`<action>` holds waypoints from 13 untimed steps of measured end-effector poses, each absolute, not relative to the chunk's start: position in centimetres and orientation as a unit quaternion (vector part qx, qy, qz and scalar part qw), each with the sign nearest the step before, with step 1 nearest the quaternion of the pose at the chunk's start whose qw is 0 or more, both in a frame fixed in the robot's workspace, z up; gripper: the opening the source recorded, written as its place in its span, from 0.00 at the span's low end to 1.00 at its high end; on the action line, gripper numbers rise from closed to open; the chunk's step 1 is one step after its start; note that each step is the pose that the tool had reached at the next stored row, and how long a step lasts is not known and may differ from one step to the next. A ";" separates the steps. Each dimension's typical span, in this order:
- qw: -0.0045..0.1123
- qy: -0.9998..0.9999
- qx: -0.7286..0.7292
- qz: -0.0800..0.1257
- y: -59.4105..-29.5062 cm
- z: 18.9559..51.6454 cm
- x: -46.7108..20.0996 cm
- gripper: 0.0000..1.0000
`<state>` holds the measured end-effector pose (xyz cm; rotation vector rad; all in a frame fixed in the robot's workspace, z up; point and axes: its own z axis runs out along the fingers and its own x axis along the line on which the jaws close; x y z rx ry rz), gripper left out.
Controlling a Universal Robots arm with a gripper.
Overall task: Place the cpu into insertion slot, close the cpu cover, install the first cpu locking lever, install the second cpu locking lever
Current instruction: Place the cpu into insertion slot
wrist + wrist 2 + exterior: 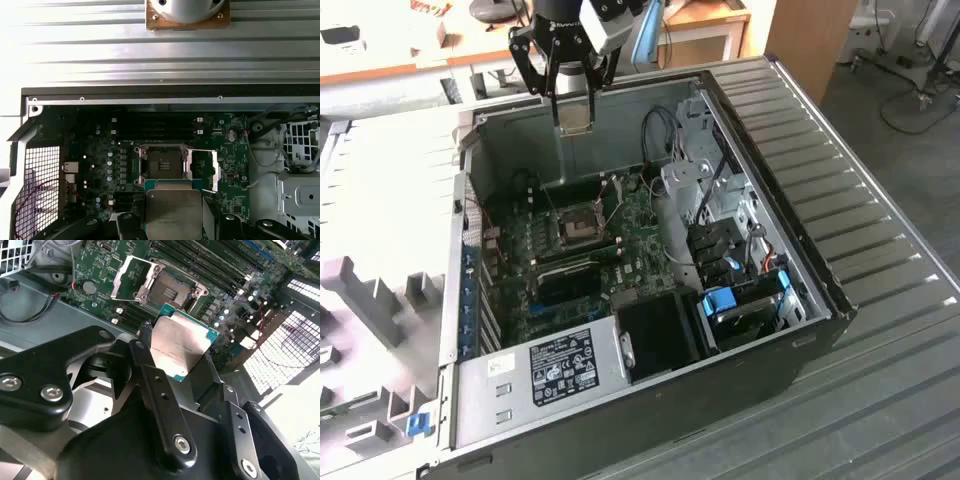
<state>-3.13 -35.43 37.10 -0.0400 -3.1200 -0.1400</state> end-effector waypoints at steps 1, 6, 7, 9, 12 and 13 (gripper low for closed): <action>0.009 -0.999 -0.013 -0.045 -35.4 37.1 -3.1 0.54; 0.009 -0.999 -0.013 -0.045 -35.4 37.1 -3.1 0.54; 0.009 -0.999 -0.013 -0.045 -35.4 37.1 -3.1 0.54; 0.009 -0.999 -0.013 -0.045 -35.4 37.0 -3.1 0.54; 0.009 -0.999 -0.013 -0.045 -35.4 36.9 -3.1 0.54; 0.009 -0.999 -0.013 -0.045 -35.4 36.8 -3.1 0.54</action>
